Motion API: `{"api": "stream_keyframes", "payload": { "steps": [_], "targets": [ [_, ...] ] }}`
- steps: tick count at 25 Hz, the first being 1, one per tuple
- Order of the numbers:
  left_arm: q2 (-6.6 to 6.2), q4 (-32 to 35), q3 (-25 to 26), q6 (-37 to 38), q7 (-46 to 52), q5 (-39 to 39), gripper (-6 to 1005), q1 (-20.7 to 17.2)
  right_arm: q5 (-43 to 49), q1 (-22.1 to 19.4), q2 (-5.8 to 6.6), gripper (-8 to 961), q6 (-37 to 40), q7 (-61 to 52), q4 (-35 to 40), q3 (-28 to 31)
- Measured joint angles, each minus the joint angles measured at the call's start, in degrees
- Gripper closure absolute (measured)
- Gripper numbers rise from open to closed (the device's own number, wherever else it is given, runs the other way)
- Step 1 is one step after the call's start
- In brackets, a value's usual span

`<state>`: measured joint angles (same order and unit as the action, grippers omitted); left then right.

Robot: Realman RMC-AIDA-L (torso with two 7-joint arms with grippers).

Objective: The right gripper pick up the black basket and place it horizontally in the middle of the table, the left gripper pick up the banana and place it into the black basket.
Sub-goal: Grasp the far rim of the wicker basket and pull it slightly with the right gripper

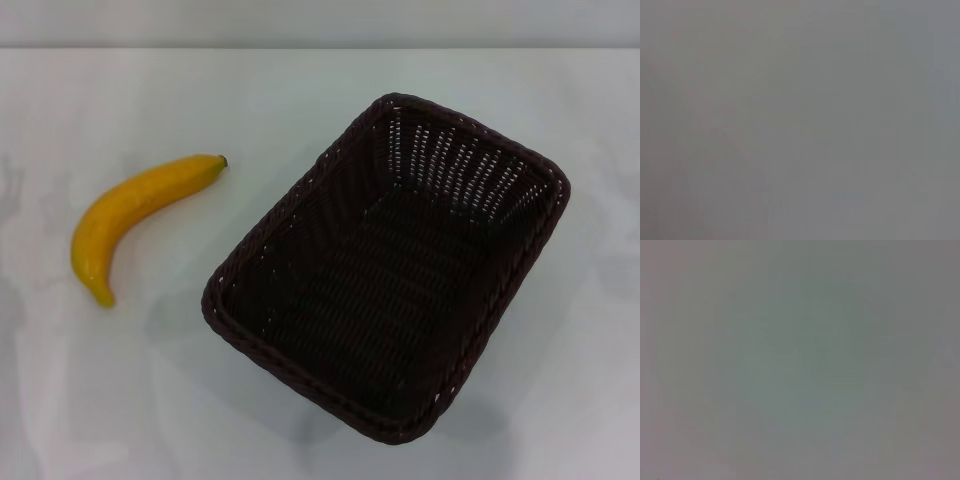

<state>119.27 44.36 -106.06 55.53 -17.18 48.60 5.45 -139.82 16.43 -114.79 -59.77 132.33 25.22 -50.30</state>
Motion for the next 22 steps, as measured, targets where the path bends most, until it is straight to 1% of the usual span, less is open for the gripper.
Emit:
{"api": "stream_keyframes", "payload": {
  "steps": [18,20,22],
  "targets": [
    [-0.06,0.15,0.07,-1.08,0.04,0.00,120,0.40,0.18,0.00,0.02,160,-0.12,-0.77,-0.07,-0.19],
    [-0.09,0.22,0.22,-1.45,0.04,0.00,121,0.43,0.65,0.00,0.15,160,0.12,-1.36,0.27,-0.51],
    [-0.09,0.23,0.24,-1.49,0.04,0.00,121,0.48,2.16,0.00,0.61,160,0.53,-3.47,1.39,-0.83]
  ]
}}
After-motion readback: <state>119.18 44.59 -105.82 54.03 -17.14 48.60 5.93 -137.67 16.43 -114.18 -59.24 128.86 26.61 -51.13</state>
